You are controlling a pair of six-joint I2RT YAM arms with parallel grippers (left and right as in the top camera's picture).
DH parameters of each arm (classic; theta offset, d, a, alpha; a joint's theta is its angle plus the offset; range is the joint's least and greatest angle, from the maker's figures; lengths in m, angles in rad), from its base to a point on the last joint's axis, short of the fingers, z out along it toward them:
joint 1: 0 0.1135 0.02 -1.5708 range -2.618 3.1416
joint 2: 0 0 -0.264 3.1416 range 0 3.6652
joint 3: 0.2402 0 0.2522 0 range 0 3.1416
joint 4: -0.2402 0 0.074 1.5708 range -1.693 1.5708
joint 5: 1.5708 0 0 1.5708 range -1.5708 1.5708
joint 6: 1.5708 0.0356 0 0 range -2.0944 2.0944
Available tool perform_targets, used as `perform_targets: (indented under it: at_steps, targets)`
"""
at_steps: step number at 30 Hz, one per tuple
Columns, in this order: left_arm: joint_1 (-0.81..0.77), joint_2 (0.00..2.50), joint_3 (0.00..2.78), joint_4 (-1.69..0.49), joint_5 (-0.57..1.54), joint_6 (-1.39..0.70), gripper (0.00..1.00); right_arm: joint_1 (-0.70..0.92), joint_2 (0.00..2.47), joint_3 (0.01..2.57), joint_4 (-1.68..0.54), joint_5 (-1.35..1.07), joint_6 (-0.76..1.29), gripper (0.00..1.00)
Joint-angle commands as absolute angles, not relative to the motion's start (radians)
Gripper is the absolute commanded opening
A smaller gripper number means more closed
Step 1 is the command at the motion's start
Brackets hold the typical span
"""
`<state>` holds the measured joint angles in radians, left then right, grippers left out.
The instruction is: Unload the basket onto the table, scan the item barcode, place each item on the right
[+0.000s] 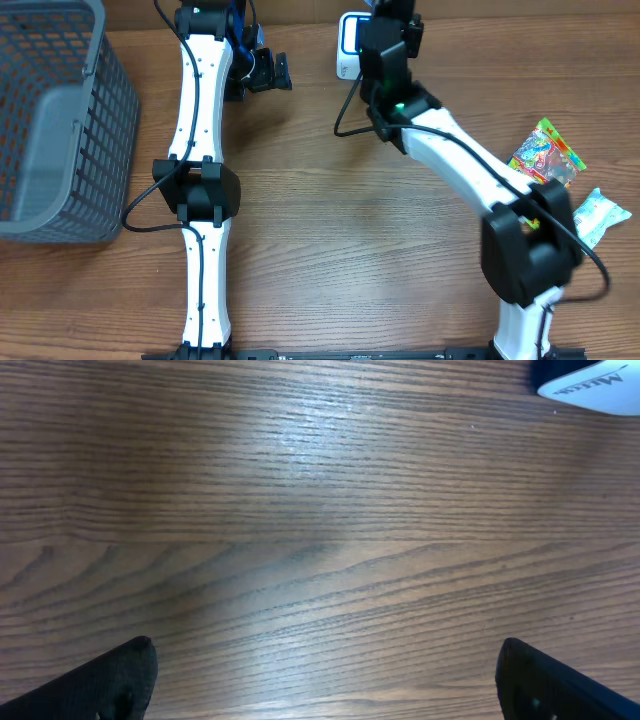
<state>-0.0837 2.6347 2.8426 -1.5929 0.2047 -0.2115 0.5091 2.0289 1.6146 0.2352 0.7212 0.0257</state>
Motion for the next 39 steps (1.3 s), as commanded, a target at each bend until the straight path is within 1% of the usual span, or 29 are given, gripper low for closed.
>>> perform_targets:
  at_steps: [1,4,7,20,27,32,39]
  targets:
    - [-0.085,2.596,2.862,-1.592,0.202,-0.218,1.00,0.504,2.146,1.617,0.422,0.752,-0.220,0.04]
    - [-0.085,2.596,2.862,-1.592,0.202,-0.218,1.00,0.504,2.197,1.617,0.543,0.751,-0.319,0.04]
    - [-0.085,2.596,2.862,-1.592,0.202,-0.218,1.00,0.504,2.225,1.617,0.607,0.740,-0.382,0.04]
    - [-0.085,2.596,2.862,-1.592,0.202,-0.218,1.00,0.547,2.234,1.617,0.635,0.633,-0.392,0.04]
    - [-0.085,2.596,2.862,-1.592,0.202,-0.218,1.00,0.550,2.234,1.617,0.635,0.550,-0.390,0.04]
    - [-0.085,2.596,2.862,-1.592,0.202,-0.218,1.00,0.550,2.234,1.617,0.636,0.535,-0.393,0.04]
    - [-0.085,2.596,2.862,-1.592,0.202,-0.218,1.00,0.543,2.235,1.617,0.640,0.405,-0.458,0.04]
